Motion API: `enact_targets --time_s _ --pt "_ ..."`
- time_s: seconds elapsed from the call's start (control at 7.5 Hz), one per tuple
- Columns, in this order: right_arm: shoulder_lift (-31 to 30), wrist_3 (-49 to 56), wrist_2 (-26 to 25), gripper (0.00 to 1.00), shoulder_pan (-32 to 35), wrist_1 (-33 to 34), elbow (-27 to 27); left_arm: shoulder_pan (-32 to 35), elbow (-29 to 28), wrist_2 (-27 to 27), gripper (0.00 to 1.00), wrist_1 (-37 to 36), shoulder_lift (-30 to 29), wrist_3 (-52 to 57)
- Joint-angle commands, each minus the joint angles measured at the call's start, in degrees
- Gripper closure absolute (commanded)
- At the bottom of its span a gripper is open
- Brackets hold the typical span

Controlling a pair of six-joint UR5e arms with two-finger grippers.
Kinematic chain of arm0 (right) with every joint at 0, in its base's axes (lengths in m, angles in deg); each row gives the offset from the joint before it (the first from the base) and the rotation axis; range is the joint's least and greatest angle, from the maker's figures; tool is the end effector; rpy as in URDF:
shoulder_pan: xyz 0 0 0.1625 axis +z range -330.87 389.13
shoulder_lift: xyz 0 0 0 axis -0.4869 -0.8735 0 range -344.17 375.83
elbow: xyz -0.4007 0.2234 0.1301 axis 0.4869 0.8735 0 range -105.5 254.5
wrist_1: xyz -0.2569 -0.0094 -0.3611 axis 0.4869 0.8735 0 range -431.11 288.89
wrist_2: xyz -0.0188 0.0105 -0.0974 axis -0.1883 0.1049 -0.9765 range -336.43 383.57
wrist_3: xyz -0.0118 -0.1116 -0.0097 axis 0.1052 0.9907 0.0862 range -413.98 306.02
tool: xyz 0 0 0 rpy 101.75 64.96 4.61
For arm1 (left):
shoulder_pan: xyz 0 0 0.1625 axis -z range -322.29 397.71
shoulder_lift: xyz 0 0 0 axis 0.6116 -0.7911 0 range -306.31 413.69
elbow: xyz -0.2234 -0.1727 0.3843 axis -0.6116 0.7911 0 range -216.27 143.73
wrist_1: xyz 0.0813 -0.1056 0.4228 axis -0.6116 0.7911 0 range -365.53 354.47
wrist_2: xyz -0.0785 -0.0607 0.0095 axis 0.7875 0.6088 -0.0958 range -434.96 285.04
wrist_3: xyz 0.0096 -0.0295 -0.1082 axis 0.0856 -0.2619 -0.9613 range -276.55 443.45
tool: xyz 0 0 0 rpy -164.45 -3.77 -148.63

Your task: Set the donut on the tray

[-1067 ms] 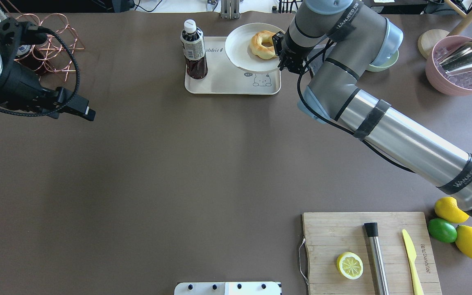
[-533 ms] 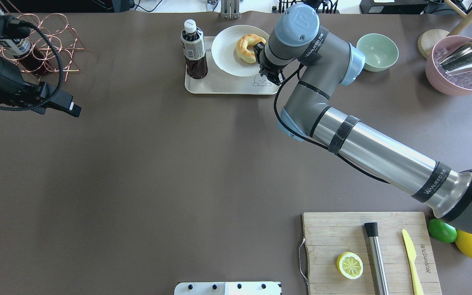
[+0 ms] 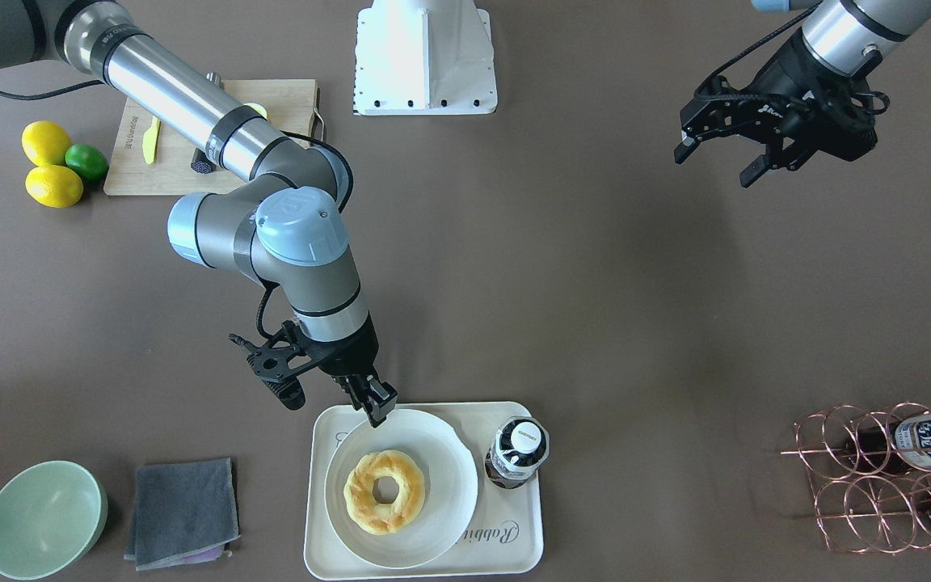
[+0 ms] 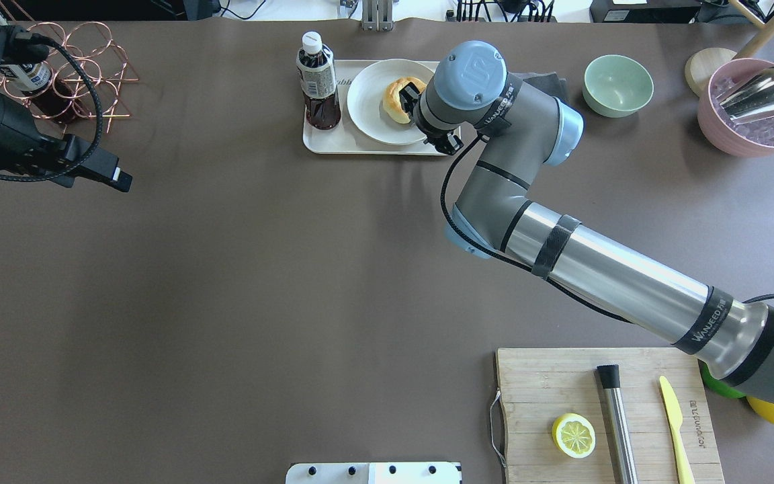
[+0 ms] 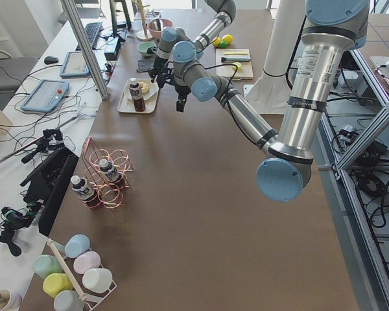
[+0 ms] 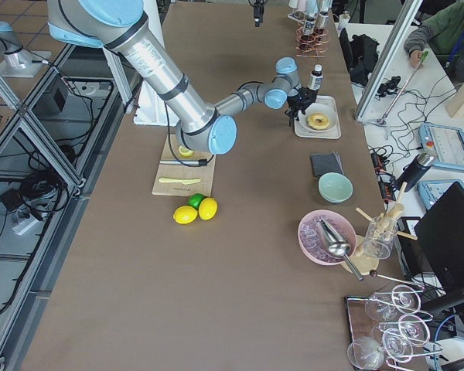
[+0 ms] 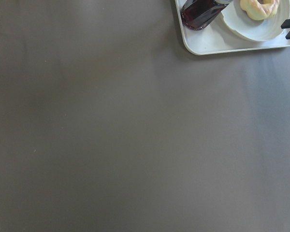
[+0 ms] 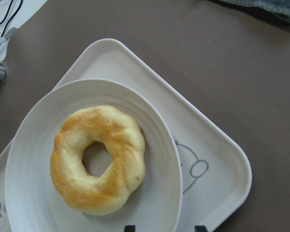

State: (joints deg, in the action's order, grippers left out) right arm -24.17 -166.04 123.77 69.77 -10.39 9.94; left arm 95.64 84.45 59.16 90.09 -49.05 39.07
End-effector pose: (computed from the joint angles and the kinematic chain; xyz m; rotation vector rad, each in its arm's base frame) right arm -0.6078 -0.6709 0.2783 -0.0118 -0.9895 0.9243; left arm 0.2394 -0.4855 0.3144 0.1913 1.0652 0.1361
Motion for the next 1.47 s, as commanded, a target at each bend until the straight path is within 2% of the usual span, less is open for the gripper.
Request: enact_targets --time_s 0.0,0.27,0.4,0.53,0.8,0.93,1.07,1.33 --pt "-4.8 7.2 4.1 0.00 2.9 3.2 -7.0 0.3 0.6 0.0 0.02 0.1 2.1 0.8" --pt "-10.7 19.5 10.5 0.00 7.6 10.7 -14.1 5.9 -0.9 0.0 0.01 -0.2 7.3 14.7" --pt "-14.6 26.6 13.8 0.00 10.9 14.6 -18.2 10.7 -3.7 1.2 0.01 -0.4 8.9 22.8" --pt "-18.8 36.6 16.0 0.00 13.6 19.3 -22.7 14.4 -7.7 2.4 0.01 -0.6 9.4 31.9" --pt "-31.2 56.3 16.4 0.00 19.5 28.4 -33.8 23.1 -17.5 2.3 0.01 -0.7 9.4 46.4" --pt "-37.1 70.5 18.7 0.00 25.1 31.4 -36.5 26.7 -22.2 2.3 0.01 -0.7 9.2 51.6" --pt "-41.8 85.7 20.5 0.00 31.9 33.6 -36.5 28.1 -25.2 2.3 0.01 -0.7 9.5 53.2" --pt "-46.6 107.6 20.6 0.00 42.3 38.8 -36.0 29.3 -27.8 2.0 0.01 -0.7 10.7 53.7"
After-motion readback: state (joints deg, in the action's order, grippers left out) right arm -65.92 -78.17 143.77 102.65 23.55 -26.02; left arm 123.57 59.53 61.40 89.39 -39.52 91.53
